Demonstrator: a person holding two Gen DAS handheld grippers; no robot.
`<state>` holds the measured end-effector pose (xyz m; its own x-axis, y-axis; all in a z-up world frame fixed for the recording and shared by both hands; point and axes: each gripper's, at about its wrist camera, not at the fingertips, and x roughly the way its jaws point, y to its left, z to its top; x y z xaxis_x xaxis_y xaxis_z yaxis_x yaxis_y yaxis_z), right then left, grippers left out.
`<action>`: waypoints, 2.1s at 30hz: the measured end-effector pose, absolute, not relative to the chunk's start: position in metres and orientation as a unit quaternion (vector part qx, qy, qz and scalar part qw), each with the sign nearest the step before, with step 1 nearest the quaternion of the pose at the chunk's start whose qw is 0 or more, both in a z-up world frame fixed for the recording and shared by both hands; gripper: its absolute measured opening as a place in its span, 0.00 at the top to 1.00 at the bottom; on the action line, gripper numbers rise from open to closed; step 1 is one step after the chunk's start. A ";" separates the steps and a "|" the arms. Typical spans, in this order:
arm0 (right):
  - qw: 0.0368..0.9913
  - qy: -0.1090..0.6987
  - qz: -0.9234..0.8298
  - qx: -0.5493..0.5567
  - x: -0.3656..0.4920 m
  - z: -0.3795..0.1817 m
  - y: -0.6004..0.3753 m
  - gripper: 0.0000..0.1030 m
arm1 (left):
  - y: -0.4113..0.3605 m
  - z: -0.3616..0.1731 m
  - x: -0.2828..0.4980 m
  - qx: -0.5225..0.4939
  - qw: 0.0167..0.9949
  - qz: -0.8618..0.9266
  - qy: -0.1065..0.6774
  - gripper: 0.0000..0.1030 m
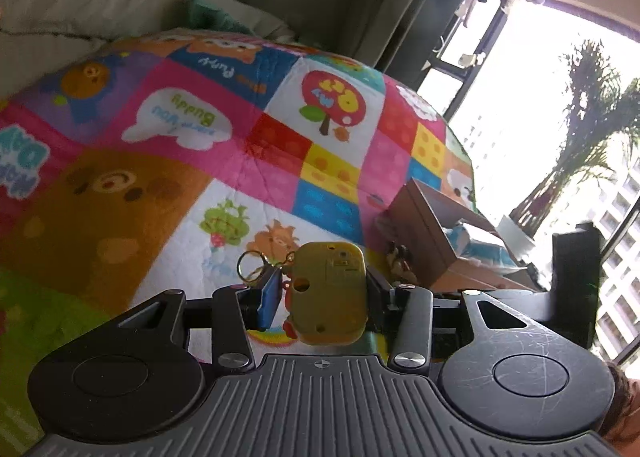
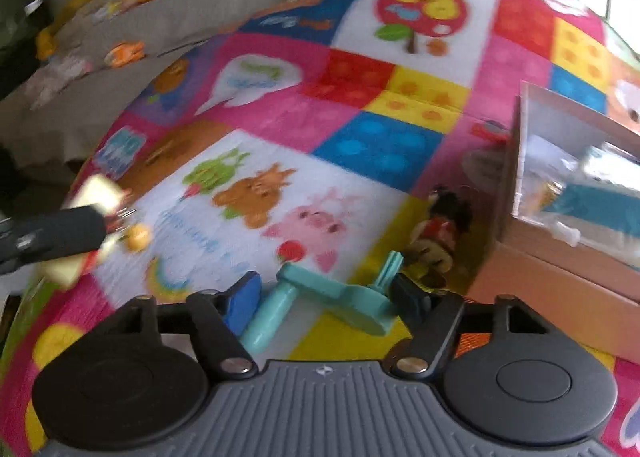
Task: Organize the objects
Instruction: 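Grasp the teal crank toy with the right tool while left tool holds the keychain, then lower the keychain and teal crank into the pink box, opening both tools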
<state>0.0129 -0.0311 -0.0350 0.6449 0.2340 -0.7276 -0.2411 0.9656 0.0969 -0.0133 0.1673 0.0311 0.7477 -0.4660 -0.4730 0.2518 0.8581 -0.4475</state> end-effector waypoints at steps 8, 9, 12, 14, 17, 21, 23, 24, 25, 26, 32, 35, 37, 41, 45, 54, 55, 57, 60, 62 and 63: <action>0.894 0.366 0.215 -0.145 -0.067 -0.013 -0.049 0.16 | 0.159 0.018 -0.016 -0.194 0.902 -0.224 0.314 0.52; 0.899 0.355 0.207 -0.148 -0.077 -0.008 -0.058 0.14 | 0.157 0.018 -0.017 -0.194 0.901 -0.228 0.315 0.52; 0.904 0.357 0.184 -0.147 -0.095 0.001 -0.084 0.13 | 0.151 0.017 -0.018 -0.193 0.898 -0.235 0.317 0.52; 0.900 0.369 0.168 -0.160 -0.102 0.000 -0.097 0.13 | 0.147 0.018 -0.018 -0.190 0.897 -0.240 0.318 0.52; 0.901 0.362 0.110 -0.212 -0.109 -0.009 -0.111 0.13 | 0.141 0.018 -0.019 -0.185 0.896 -0.242 0.323 0.52; 0.926 0.312 0.013 -0.212 -0.105 -0.004 -0.121 0.13 | 0.139 0.018 -0.020 -0.183 0.896 -0.235 0.329 0.52; 0.939 0.310 0.064 -0.136 -0.109 0.010 -0.124 0.13 | 0.140 0.019 -0.020 -0.182 0.897 -0.230 0.331 0.52; 0.940 0.310 0.103 -0.098 -0.113 0.014 -0.121 0.13 | 0.140 0.019 -0.020 -0.182 0.897 -0.227 0.332 0.52; 0.938 0.311 0.134 -0.072 -0.116 0.016 -0.117 0.13 | 0.140 0.018 -0.019 -0.183 0.897 -0.225 0.333 0.52; 0.935 0.315 0.156 -0.055 -0.117 0.015 -0.111 0.14 | 0.140 0.018 -0.019 -0.184 0.897 -0.224 0.334 0.52; 0.932 0.326 0.148 -0.052 -0.103 -0.014 -0.059 0.15 | 0.137 0.016 -0.019 -0.182 0.895 -0.226 0.338 0.52; 0.930 0.335 0.135 -0.069 -0.090 -0.029 -0.039 0.15 | 0.139 0.015 -0.019 -0.183 0.895 -0.222 0.340 0.52; 0.926 0.347 0.129 -0.078 -0.080 -0.037 -0.036 0.17 | 0.139 0.015 -0.019 -0.182 0.895 -0.221 0.341 0.52; 0.922 0.352 0.148 -0.058 -0.079 -0.032 -0.048 0.31 | 0.136 0.017 -0.021 -0.171 0.896 -0.219 0.346 0.52; 0.935 0.316 0.163 -0.024 -0.093 -0.006 -0.071 0.31 | 0.128 0.028 -0.023 -0.158 0.899 -0.222 0.343 0.52; 0.980 0.181 0.077 0.012 -0.147 0.048 -0.154 0.31 | 0.058 0.117 0.030 -0.124 0.896 -0.310 0.293 0.52; 0.982 0.175 0.063 0.014 -0.149 0.048 -0.162 0.31 | 0.045 0.126 0.040 -0.119 0.897 -0.314 0.287 0.52; 0.984 0.170 0.042 0.031 -0.154 0.046 -0.180 0.31 | 0.020 0.140 0.060 -0.110 0.899 -0.320 0.277 0.52; 0.983 0.174 0.021 0.054 -0.156 0.038 -0.201 0.31 | -0.014 0.146 0.097 -0.142 0.893 -0.327 0.276 0.52; 0.981 0.181 0.013 0.063 -0.157 0.031 -0.209 0.31 | -0.033 0.142 0.122 -0.155 0.890 -0.326 0.278 0.52; 0.980 0.186 0.008 0.066 -0.156 0.028 -0.213 0.31 | -0.043 0.138 0.131 -0.148 0.892 -0.318 0.285 0.52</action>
<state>-0.1555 -0.2130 0.0277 0.9307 0.0407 -0.3636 0.0082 0.9912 0.1319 0.1314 -0.0431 0.1375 0.6357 -0.6512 -0.4146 0.4827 0.7544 -0.4449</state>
